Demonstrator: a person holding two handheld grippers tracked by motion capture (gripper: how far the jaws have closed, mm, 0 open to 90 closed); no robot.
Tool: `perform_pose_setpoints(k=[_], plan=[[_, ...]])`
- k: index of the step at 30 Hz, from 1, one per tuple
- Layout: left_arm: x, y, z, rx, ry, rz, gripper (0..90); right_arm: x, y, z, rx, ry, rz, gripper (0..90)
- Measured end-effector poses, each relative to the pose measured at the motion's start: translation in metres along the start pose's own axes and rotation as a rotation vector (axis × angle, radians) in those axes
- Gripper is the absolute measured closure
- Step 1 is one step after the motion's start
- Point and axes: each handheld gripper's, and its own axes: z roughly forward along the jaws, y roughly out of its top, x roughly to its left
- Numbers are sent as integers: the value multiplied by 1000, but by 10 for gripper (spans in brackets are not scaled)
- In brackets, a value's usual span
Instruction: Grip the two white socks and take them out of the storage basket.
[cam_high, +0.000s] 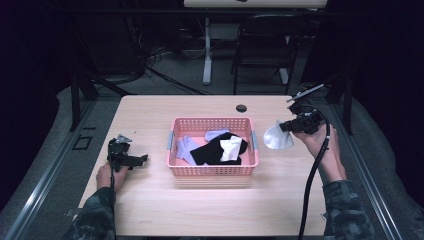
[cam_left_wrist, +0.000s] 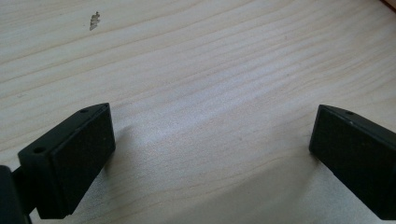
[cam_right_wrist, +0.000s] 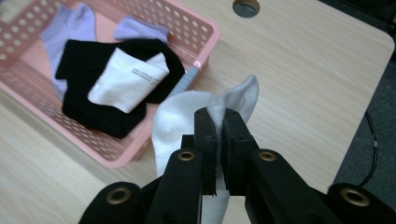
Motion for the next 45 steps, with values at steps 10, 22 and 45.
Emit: perform_pose_setpoints(k=[10, 22, 45], plan=[[0, 0, 0, -1, 0, -2, 0, -14, -16, 20, 36, -16, 54, 862], [0, 0, 0, -1, 1, -2, 0, -20, -35, 50, 84, -19, 99, 862], [0, 0, 0, 0, 0, 0, 0, -26, -61, 102, 229, -38, 141, 848]])
